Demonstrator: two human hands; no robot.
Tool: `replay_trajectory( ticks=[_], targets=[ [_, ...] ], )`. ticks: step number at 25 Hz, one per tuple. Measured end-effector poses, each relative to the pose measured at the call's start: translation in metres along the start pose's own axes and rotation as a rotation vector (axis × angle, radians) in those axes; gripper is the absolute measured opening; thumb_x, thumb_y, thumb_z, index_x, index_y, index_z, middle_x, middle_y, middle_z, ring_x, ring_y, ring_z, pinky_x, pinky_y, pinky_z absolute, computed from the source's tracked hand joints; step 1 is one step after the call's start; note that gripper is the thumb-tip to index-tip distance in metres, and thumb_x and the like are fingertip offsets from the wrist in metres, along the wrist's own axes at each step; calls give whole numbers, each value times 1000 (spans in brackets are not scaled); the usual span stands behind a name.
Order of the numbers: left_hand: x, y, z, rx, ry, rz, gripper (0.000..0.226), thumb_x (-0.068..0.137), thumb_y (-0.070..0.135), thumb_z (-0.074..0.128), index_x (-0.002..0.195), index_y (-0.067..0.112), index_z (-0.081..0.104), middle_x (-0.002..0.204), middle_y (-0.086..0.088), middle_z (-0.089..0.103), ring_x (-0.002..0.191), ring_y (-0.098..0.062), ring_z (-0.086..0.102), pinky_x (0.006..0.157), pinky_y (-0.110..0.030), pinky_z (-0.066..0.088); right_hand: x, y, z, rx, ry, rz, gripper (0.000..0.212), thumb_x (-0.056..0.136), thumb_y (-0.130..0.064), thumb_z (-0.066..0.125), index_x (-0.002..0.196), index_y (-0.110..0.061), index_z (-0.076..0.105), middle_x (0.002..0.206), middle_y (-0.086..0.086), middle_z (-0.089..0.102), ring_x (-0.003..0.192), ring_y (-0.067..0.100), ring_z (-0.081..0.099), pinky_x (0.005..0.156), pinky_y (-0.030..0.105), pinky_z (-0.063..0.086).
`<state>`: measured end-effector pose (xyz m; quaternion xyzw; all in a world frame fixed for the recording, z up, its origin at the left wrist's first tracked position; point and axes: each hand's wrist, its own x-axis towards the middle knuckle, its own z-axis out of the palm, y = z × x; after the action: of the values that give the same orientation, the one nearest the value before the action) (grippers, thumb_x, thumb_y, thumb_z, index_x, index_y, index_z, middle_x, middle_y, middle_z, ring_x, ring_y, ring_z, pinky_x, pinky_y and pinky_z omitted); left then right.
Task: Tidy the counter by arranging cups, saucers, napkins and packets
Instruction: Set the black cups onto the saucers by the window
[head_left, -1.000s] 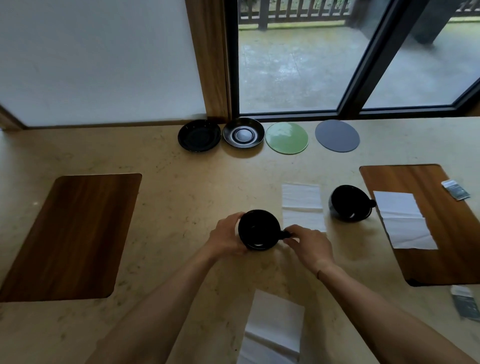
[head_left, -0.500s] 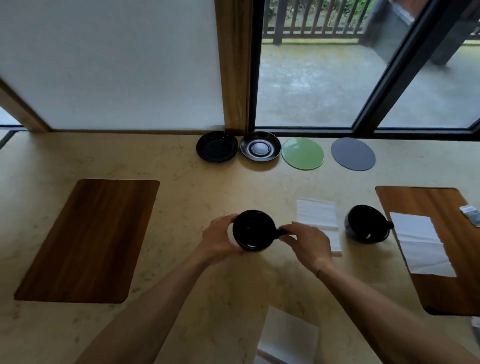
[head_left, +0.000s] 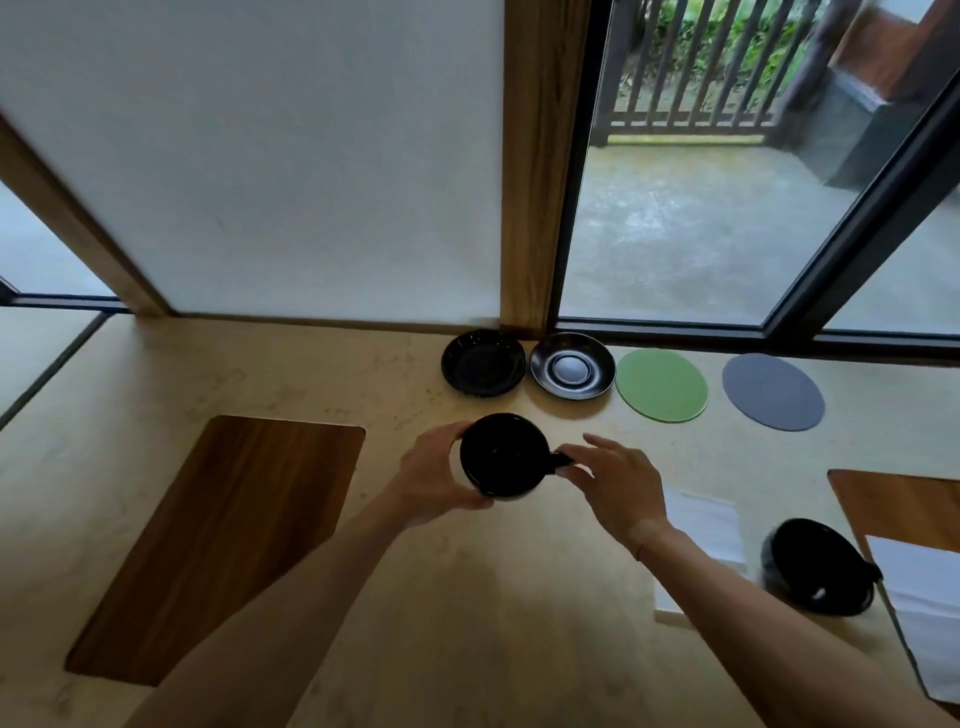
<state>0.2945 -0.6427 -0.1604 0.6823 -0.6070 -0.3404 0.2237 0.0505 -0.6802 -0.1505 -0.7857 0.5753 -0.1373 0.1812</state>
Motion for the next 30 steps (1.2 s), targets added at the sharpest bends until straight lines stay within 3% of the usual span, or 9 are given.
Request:
replay_trajectory(
  ticks=[5, 8, 11, 14, 17, 23, 30],
  targets=[
    [49, -6, -21, 3, -5, -7, 93, 61, 29, 90, 140, 29, 41, 141, 5, 43, 128, -12, 34, 108, -35, 29, 56, -1, 16, -63, 63, -17, 16, 90, -43, 59, 103, -40, 68, 91, -3, 71, 86, 26, 65, 68, 34, 50],
    [80, -12, -31, 22, -16, -3, 95, 61, 32, 90, 141, 32, 39, 142, 5, 40, 131, -15, 34, 111, -40, 30, 88, 0, 23, -59, 83, -58, 19, 88, -38, 64, 105, -36, 70, 83, -1, 70, 81, 24, 63, 65, 32, 47],
    [117, -23, -39, 51, -14, -24, 99, 58, 35, 90, 142, 32, 37, 144, 3, 40, 134, -18, 33, 113, -47, 30, 123, 2, 29, -61, 100, -103, 19, 88, -35, 65, 105, -32, 72, 82, -1, 70, 84, 21, 62, 69, 31, 44],
    [149, -33, -45, 41, 0, -33, 100, 51, 40, 89, 138, 38, 40, 142, 6, 44, 133, -19, 34, 112, -50, 32, 156, 5, 39, -49, 104, -110, 22, 90, -36, 61, 110, -34, 70, 94, -1, 69, 96, 20, 61, 82, 38, 49],
    [174, -39, -52, 62, 27, -28, 95, 51, 39, 88, 135, 38, 44, 140, 7, 48, 130, -18, 38, 110, -50, 34, 187, 11, 56, -73, 77, -91, 28, 93, -43, 53, 117, -38, 66, 109, -3, 67, 111, 16, 55, 96, 38, 41],
    [203, -49, -62, 107, -2, -38, 99, 59, 31, 88, 142, 31, 36, 147, 3, 38, 139, -21, 28, 115, -50, 27, 223, 19, 80, -252, 22, -121, 36, 92, -49, 43, 125, -43, 57, 119, -9, 64, 119, 14, 47, 95, 36, 35],
    [229, -65, -55, 106, -37, -49, 100, 57, 35, 87, 142, 37, 34, 149, 5, 33, 141, -19, 24, 116, -51, 24, 240, 19, 84, -110, 33, -44, 33, 95, -44, 48, 123, -36, 62, 122, 0, 63, 124, 17, 45, 102, 37, 32]
  ],
)
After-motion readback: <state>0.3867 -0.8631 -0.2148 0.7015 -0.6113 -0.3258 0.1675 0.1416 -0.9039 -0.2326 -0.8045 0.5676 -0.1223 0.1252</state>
